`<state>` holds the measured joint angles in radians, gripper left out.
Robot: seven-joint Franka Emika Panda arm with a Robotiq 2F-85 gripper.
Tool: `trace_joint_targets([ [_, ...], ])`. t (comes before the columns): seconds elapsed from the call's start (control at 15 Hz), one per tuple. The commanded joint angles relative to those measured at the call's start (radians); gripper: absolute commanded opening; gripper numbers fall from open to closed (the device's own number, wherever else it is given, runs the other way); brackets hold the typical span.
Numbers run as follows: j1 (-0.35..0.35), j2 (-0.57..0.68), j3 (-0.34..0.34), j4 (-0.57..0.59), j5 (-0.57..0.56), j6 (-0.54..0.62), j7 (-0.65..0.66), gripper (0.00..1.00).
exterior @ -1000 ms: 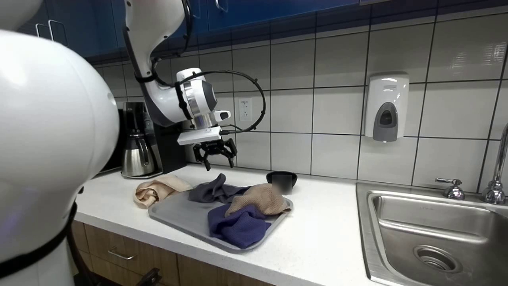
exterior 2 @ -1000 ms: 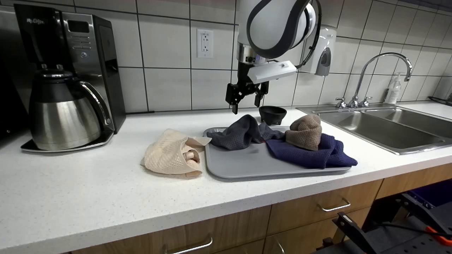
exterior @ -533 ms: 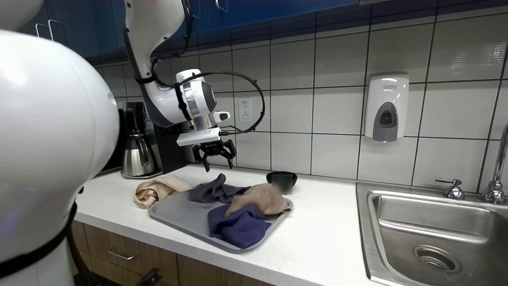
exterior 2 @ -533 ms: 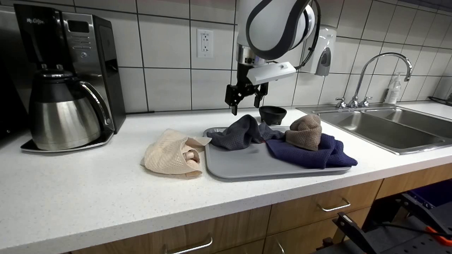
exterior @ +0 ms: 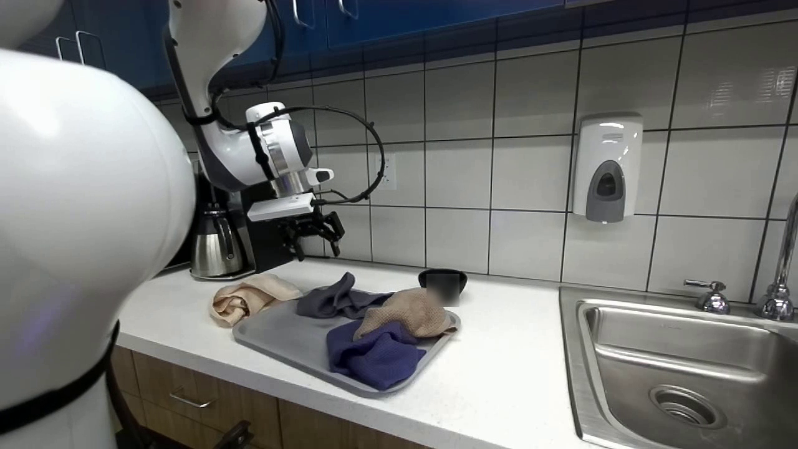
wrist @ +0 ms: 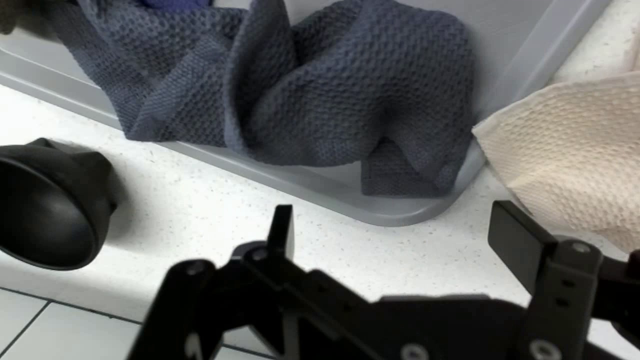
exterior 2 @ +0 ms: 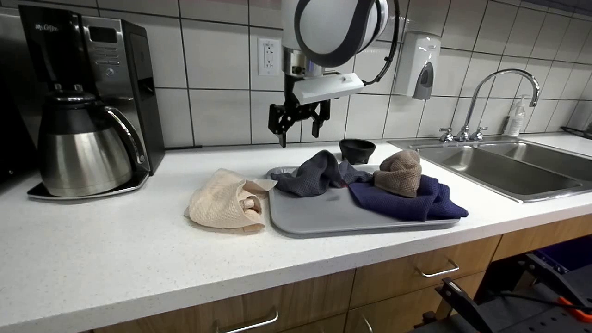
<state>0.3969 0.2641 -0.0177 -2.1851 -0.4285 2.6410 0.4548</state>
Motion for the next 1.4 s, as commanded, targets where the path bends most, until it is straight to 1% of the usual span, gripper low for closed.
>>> trace_joint_targets([
  [0.0, 0.024, 0.004, 0.033, 0.054, -0.040, -0.085, 0.070, 1.00],
  [0.13, 0.035, 0.015, 0.048, 0.073, -0.044, -0.105, 0.075, 1.00],
  [0.27, 0.035, 0.034, 0.072, 0.092, -0.020, -0.126, 0.058, 1.00],
  [0.53, 0.048, 0.092, 0.104, 0.137, -0.006, -0.144, 0.047, 1.00],
  [0.93, 0.103, 0.193, 0.103, 0.225, -0.002, -0.149, 0.053, 1.00],
  [1.13, 0.125, 0.209, 0.107, 0.244, 0.006, -0.142, 0.038, 1.00],
  [1.33, 0.122, 0.199, 0.140, 0.242, 0.046, -0.131, -0.015, 1.00],
])
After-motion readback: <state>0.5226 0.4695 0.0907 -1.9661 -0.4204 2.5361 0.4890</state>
